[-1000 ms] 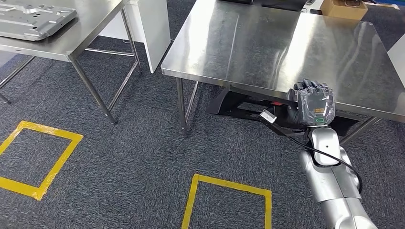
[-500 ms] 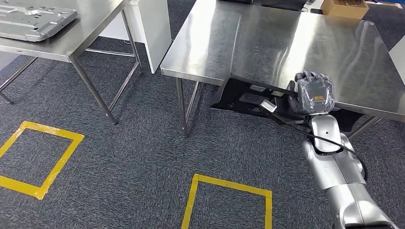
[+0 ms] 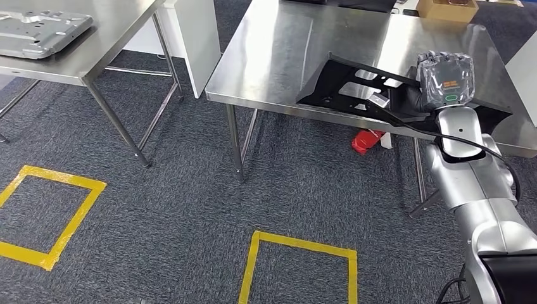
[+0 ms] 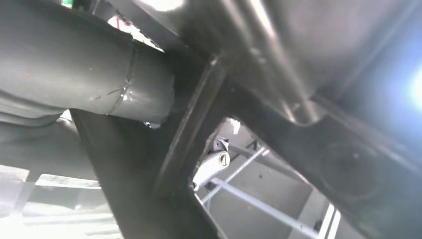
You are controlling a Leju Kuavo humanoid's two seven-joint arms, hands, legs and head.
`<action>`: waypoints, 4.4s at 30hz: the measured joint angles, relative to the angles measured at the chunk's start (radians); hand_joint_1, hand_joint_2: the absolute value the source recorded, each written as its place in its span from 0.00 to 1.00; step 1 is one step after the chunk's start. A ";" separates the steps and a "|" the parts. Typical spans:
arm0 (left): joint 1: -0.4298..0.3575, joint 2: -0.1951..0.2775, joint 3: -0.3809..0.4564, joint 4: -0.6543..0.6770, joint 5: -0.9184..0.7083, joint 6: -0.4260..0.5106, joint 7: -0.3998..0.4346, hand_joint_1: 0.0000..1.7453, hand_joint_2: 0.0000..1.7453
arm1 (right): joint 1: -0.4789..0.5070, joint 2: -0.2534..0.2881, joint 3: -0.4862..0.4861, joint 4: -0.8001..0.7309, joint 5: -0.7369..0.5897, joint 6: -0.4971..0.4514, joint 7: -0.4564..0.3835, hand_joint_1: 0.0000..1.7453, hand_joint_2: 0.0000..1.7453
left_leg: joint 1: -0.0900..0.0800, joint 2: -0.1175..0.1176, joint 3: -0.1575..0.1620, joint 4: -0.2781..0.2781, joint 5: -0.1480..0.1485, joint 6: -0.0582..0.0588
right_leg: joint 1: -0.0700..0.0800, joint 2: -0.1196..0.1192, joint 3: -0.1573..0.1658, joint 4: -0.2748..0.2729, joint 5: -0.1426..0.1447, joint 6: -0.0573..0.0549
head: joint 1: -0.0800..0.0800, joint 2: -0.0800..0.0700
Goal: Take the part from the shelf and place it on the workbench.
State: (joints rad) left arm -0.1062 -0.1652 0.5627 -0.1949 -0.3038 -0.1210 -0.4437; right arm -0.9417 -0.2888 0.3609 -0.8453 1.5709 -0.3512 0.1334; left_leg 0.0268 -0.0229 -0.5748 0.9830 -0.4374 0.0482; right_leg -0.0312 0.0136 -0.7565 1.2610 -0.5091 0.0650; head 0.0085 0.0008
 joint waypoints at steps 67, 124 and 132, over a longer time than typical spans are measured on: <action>-0.019 0.009 0.015 0.000 -0.020 -0.015 0.022 0.00 1.00 | -0.083 -0.107 0.093 0.182 0.000 -0.040 -0.009 1.00 0.00 | -0.030 0.020 -0.020 0.033 -0.012 -0.001 | 0.007 -0.016 0.122 -0.243 0.101 0.007 | -0.005 0.000; -0.005 0.021 0.027 0.000 -0.011 -0.027 0.004 0.00 1.00 | -0.105 -0.095 0.098 0.230 0.000 -0.053 -0.060 1.00 0.00 | -0.041 0.012 -0.012 -0.019 0.028 0.037 | 0.018 -0.005 0.022 0.041 -0.085 -0.035 | -0.007 0.000; -0.006 0.023 0.035 0.000 -0.012 -0.027 0.010 0.00 1.00 | -0.101 -0.105 0.097 0.239 -0.001 -0.059 -0.063 1.00 0.00 | -0.045 0.009 0.040 0.029 -0.054 0.001 | 0.000 -0.022 0.082 -0.275 0.164 -0.015 | -0.008 0.000</action>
State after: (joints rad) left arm -0.1120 -0.1421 0.5979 -0.1950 -0.3160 -0.1485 -0.4341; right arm -1.0429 -0.3934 0.4582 -0.6062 1.5704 -0.4105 0.0704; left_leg -0.0184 -0.0138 -0.5353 1.0117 -0.4919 0.0492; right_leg -0.0313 -0.0085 -0.6749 0.9862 -0.3451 0.0501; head 0.0008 0.0008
